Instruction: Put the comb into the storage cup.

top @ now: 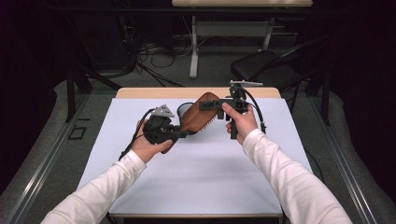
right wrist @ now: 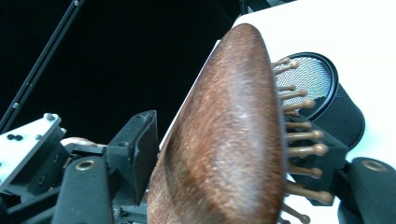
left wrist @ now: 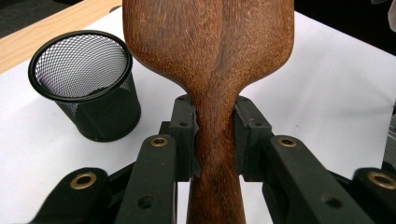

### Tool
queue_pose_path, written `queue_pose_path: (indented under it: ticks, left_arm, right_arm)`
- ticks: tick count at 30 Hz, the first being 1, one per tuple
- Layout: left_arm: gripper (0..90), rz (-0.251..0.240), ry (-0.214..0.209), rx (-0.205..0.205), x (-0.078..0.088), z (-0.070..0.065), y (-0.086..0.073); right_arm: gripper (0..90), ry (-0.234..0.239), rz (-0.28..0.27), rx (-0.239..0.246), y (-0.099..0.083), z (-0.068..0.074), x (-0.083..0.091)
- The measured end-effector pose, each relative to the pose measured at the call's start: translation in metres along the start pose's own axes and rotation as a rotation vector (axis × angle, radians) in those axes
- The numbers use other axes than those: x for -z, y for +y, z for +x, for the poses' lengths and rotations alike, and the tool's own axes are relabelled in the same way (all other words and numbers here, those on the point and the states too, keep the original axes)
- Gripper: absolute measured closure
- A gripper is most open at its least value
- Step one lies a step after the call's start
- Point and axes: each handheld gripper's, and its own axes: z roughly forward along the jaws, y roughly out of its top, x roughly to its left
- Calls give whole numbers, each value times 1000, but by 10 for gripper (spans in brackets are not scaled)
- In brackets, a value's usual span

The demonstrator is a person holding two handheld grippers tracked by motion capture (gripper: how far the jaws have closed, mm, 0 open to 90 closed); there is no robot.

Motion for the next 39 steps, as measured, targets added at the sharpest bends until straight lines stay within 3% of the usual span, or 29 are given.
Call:
queue_pose_path:
  ticks: [11, 16, 39]
  left_arm:
    - [725, 24, 0, -8, -4, 0, -2]
    - [725, 39, 2, -12, -6, 0, -3]
    - [724, 23, 2, -16, -3, -2, -2]
  right_arm:
    - [400, 13, -13, -12, 0, -2, 2]
    - [434, 46, -25, -49, 0, -3, 3]
    - [484, 106, -19, -145, 0, -4, 4]
